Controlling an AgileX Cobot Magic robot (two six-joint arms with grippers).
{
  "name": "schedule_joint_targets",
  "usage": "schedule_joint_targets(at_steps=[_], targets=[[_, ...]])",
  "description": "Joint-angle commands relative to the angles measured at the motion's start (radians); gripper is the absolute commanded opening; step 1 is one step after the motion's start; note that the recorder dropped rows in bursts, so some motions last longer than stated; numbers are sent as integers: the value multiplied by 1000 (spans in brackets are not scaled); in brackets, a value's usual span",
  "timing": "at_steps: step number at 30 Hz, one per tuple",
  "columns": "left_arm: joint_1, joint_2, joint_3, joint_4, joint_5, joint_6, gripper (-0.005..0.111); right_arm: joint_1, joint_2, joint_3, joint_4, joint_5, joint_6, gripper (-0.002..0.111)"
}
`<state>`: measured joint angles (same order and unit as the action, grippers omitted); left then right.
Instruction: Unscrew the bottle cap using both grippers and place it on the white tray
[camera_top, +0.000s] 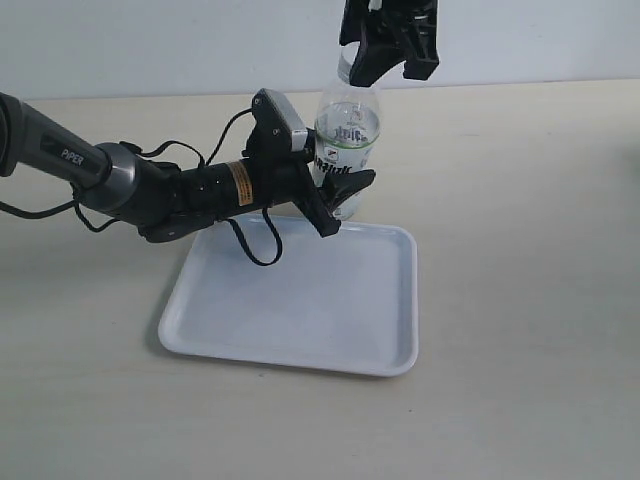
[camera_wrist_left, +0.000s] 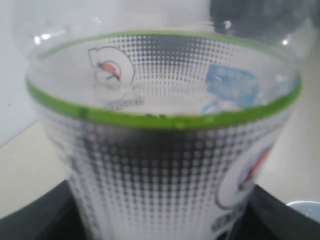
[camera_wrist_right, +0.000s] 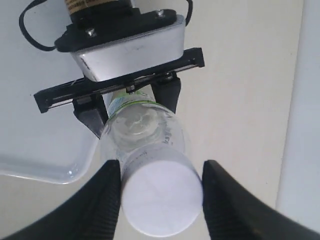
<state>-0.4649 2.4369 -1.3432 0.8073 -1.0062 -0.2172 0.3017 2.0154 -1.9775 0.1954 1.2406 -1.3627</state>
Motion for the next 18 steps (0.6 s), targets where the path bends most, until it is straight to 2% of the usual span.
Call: schedule_joint_targets(at_steps=[1,10,15,18], targets=[[1,1,5,24,32,0,0,2,-2,-7,-22,-20,-176,0],[1,1,5,24,32,0,0,2,-2,-7,-24,-20,-618,0],[1,1,5,24,32,0,0,2,-2,-7,-55,-20,-625,0],[1,1,5,24,32,0,0,2,-2,-7,-68,-20,-605,11]])
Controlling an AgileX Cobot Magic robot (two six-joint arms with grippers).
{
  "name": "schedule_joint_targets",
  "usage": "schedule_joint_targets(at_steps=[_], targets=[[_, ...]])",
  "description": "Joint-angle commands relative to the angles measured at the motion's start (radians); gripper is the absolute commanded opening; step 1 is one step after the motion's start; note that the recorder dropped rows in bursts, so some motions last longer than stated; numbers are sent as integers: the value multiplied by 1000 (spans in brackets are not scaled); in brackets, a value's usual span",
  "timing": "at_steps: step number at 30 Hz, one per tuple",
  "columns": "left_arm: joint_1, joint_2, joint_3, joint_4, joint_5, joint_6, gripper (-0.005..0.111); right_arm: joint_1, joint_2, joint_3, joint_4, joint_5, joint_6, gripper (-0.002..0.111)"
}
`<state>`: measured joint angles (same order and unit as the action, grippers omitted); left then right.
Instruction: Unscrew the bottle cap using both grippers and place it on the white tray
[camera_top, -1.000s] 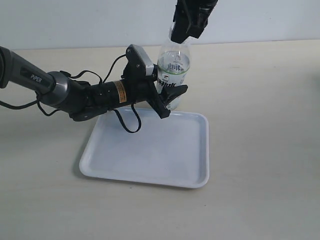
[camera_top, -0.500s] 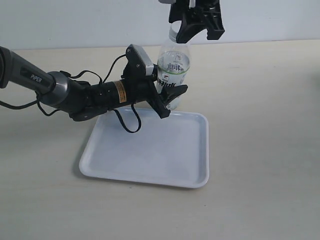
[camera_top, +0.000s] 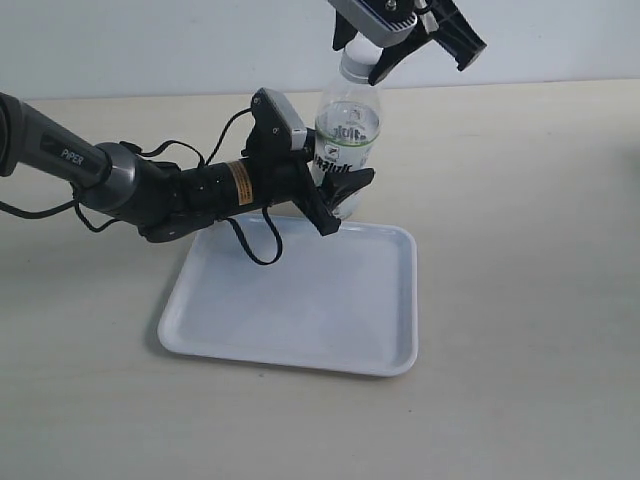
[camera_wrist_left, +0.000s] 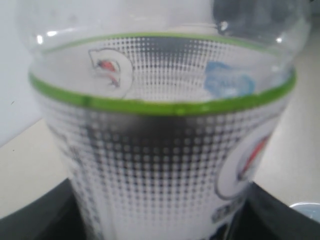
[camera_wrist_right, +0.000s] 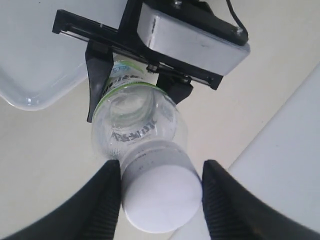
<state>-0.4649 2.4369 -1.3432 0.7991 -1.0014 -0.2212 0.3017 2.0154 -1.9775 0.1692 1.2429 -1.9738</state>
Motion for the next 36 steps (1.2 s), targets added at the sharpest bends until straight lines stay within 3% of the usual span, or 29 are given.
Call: schedule_joint_targets(at_steps=[1,4,5,7,9,12,14,16,19,27,36], targets=[[1,1,5,32,27,4,0,2,-2,-7,-42,-22,22,16],[1,1,5,32,27,4,0,2,-2,-7,-35,-22,73,37],[1,1,5,32,27,4,0,2,-2,-7,-12,-22,129,52],[1,1,5,32,27,4,0,2,-4,-7,15,-24,235,67],[1,1,5,32,27,4,0,2,-15,-7,15,-24,344,71],[1,1,5,32,27,4,0,2,-35,-7,15,-22,599,71],[1,1,5,32,27,4,0,2,-51,-7,11,-22,970,71],[1,1,5,32,27,4,0,2,-56,-7,9,-22,1191,71],[1,1,5,32,27,4,0,2,-53,-7,8,-22,1431,71],[1,1,5,32,27,4,0,2,-21,-7,5,-22,1649,71],[1,1,5,34,27,4,0,2,-4,-5,-56,-22,1672,67]])
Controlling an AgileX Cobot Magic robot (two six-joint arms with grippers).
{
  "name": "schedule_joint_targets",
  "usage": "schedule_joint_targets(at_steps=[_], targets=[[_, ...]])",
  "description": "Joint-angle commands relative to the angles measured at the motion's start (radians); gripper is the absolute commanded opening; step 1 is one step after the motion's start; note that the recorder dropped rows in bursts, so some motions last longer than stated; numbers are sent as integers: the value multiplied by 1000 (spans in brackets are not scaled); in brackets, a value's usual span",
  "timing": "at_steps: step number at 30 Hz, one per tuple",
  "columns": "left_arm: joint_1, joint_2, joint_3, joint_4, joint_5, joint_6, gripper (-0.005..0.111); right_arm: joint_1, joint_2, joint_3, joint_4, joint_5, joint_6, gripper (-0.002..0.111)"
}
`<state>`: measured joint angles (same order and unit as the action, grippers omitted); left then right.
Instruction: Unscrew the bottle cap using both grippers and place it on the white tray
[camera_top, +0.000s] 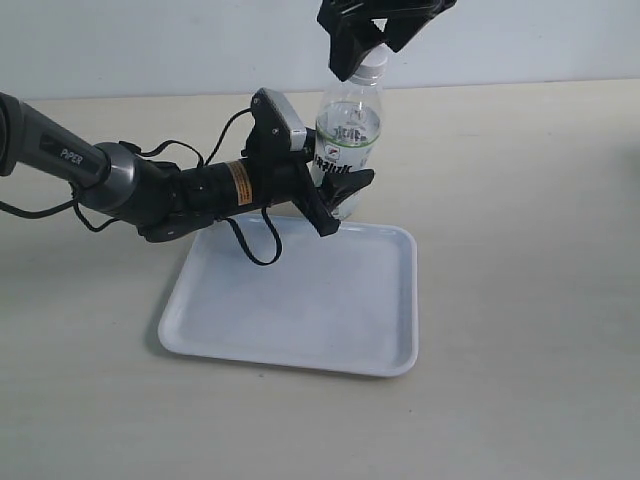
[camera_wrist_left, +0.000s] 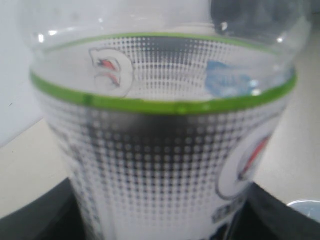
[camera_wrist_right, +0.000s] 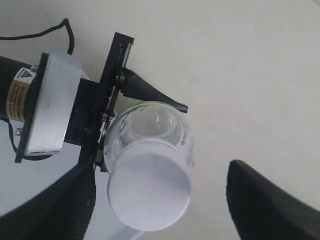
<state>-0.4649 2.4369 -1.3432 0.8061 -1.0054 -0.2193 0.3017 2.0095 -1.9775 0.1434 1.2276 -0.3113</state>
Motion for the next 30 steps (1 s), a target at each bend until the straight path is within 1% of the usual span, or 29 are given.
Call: schedule_joint_targets(at_steps=[1,16,19,24,25,30], targets=[[1,1,5,27,31,2,0,2,1,-5,-30,-7,9,65],[1,1,5,25,31,2,0,2,1,-5,-14,-7,-1,49],[1,1,5,25,31,2,0,2,1,-5,-14,-7,-1,37],[1,1,5,25,31,2,0,2,1,-5,-14,-7,-1,2],[1,1,5,25,31,2,0,2,1,-5,-14,-7,-1,0],[1,1,5,25,31,2,0,2,1,-5,-14,-7,-69,0]])
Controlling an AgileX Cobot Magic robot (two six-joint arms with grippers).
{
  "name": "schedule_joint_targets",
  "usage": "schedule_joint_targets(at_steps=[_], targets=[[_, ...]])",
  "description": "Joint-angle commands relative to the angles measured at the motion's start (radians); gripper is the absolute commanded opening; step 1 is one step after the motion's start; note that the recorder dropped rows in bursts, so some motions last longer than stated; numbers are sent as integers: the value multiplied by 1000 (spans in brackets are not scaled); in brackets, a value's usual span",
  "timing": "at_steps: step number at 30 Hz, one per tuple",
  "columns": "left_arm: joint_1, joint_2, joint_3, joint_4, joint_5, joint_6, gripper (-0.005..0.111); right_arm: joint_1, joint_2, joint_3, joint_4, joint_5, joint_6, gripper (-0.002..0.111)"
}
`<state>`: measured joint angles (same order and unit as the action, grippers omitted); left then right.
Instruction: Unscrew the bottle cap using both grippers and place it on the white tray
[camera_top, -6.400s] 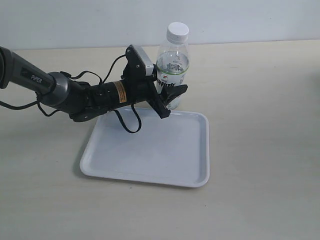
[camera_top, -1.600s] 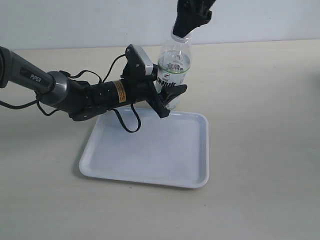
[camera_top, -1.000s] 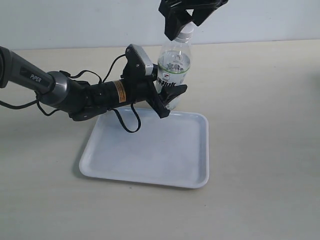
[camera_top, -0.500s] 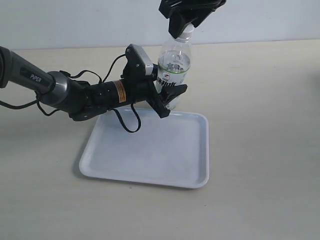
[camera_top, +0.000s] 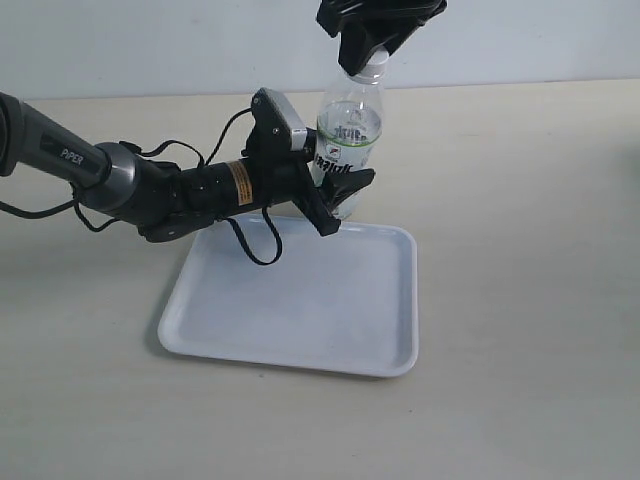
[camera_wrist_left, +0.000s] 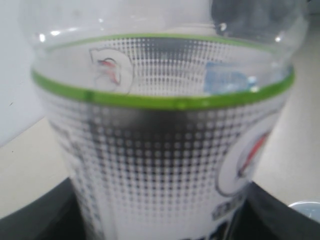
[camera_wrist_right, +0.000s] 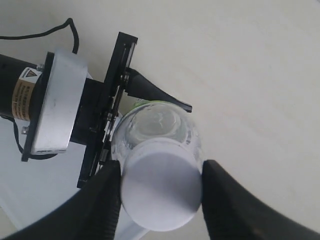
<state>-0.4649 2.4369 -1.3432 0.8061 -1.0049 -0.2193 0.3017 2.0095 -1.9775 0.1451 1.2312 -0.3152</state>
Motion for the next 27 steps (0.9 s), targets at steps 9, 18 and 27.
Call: schedule_joint_targets(at_steps=[9,18,27], targets=[[1,1,5,25,30,2,0,2,1,-5,-14,-10,-481,0],[1,1,5,25,30,2,0,2,1,-5,-14,-10,-817,0],[1,1,5,25,30,2,0,2,1,-5,-14,-10,-1205,0]])
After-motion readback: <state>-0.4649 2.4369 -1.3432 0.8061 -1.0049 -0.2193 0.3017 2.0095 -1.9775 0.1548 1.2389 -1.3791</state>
